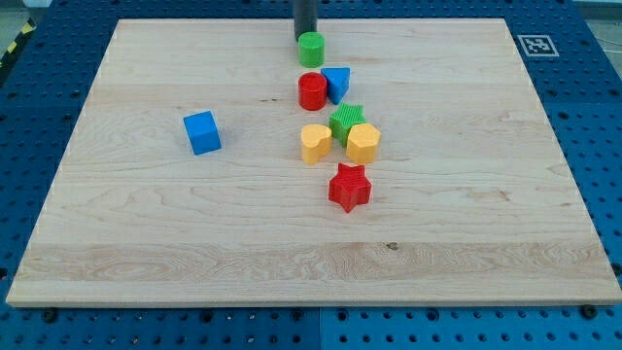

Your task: Push the red circle into the green star

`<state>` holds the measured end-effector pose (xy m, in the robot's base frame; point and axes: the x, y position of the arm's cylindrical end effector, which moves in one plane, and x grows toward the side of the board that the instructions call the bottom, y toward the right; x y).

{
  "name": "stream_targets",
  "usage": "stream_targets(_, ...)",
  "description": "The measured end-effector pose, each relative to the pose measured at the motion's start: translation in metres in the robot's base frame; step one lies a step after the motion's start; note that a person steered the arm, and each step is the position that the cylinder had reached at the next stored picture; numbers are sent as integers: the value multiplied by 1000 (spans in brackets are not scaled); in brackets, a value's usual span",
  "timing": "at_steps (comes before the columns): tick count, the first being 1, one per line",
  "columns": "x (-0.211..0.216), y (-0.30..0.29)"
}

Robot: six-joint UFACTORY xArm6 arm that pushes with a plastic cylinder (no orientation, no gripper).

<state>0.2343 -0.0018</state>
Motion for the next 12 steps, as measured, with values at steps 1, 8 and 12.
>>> stream_targets(1, 0, 4)
stream_targets(8, 54, -55)
stream_targets(12, -37, -12)
